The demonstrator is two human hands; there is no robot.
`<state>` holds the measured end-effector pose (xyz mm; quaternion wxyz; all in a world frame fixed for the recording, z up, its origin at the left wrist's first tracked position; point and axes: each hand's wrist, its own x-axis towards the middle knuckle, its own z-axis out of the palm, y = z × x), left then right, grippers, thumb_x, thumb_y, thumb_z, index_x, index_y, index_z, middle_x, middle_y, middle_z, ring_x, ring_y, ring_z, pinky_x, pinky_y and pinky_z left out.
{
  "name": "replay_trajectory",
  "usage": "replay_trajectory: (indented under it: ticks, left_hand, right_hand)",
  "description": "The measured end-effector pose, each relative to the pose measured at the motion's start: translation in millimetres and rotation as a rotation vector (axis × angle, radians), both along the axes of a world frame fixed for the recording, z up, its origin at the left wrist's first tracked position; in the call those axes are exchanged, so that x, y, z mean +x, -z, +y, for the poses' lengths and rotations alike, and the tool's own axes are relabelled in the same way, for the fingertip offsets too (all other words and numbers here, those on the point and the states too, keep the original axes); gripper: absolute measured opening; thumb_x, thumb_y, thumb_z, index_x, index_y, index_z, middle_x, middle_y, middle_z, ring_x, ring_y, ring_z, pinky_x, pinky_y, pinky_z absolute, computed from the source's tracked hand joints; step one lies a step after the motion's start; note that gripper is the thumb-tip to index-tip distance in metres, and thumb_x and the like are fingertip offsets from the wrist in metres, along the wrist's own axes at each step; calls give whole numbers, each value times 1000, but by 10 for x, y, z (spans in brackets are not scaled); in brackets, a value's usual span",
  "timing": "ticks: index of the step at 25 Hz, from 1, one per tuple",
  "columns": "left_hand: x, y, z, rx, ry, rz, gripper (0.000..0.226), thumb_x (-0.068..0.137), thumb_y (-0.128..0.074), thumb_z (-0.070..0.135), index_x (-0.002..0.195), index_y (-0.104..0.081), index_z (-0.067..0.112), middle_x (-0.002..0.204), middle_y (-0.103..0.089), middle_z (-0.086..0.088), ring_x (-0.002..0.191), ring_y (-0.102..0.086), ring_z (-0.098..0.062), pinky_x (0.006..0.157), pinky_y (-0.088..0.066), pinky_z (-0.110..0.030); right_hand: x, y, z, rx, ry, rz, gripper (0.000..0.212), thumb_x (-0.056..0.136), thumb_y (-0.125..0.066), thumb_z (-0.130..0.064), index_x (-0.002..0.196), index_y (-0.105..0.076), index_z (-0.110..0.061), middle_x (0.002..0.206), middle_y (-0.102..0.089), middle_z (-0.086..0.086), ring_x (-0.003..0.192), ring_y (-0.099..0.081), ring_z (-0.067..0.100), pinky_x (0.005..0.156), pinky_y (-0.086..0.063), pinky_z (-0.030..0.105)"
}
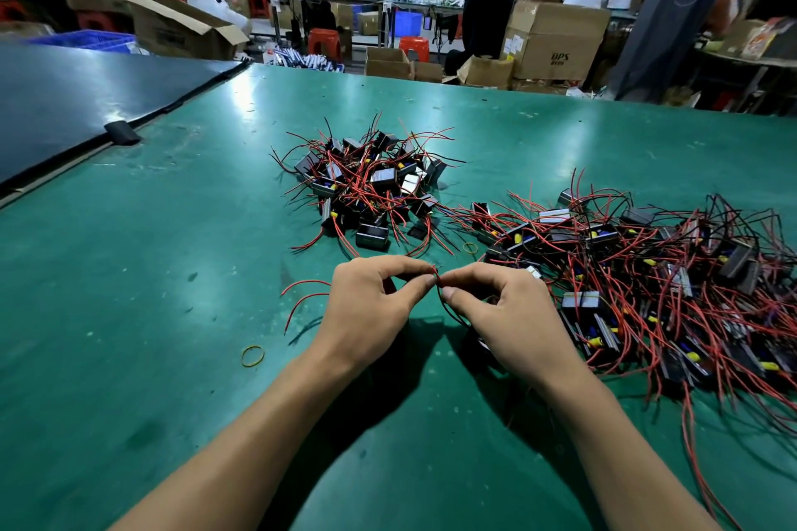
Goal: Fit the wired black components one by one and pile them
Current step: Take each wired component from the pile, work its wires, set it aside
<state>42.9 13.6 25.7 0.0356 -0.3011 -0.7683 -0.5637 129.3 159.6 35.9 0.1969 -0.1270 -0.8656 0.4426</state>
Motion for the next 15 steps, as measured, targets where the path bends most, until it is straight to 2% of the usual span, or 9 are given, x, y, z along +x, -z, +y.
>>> replay_trajectory:
  ticks: [3, 5, 7, 12, 15]
  left_hand:
    - [-31, 0, -25, 3, 25, -77, 8, 83, -76, 17, 89, -80, 19, 70, -72, 15, 52, -50, -11, 55, -48, -33]
    - [-26, 3, -29, 8, 39, -105, 7, 83, -76, 18, 89, -80, 20, 55, -63, 20, 50, -44, -10, 52, -42, -29]
    - [-8, -1, -20, 34, 41, -126, 4, 83, -76, 20, 86, -79, 19, 48, -57, 17, 48, -39, -9, 50, -39, -26]
    - [10, -21, -10, 83, 16, -117, 3, 83, -76, 18, 82, -78, 16, 46, -52, 14, 45, -38, -7, 46, -37, -26]
    - [11, -29, -24, 67, 32, -41, 2, 84, -75, 14, 83, -77, 14, 47, -54, 20, 41, -38, -2, 43, -36, -21]
  right_hand:
    - [-11, 19, 3, -9, 15, 7, 10, 88, -73, -16, 91, -80, -23, 76, -74, -13, 70, -65, -2, 65, -43, 7]
    - [-15, 24, 2, -18, 16, 6, 9, 88, -73, -16, 91, -80, -23, 75, -74, -14, 69, -64, -3, 64, -43, 7]
    - [-16, 30, -4, -18, 8, 6, 9, 88, -73, -17, 91, -79, -24, 75, -74, -15, 70, -64, -3, 64, -43, 7]
    - [-8, 25, -12, 50, -21, 33, 10, 88, -72, -21, 88, -77, -29, 76, -71, -22, 70, -64, -2, 63, -43, 7]
    - [-5, -1, -23, 71, -21, 169, 20, 88, -73, -17, 102, -75, -31, 83, -72, -18, 74, -65, 3, 65, -42, 6]
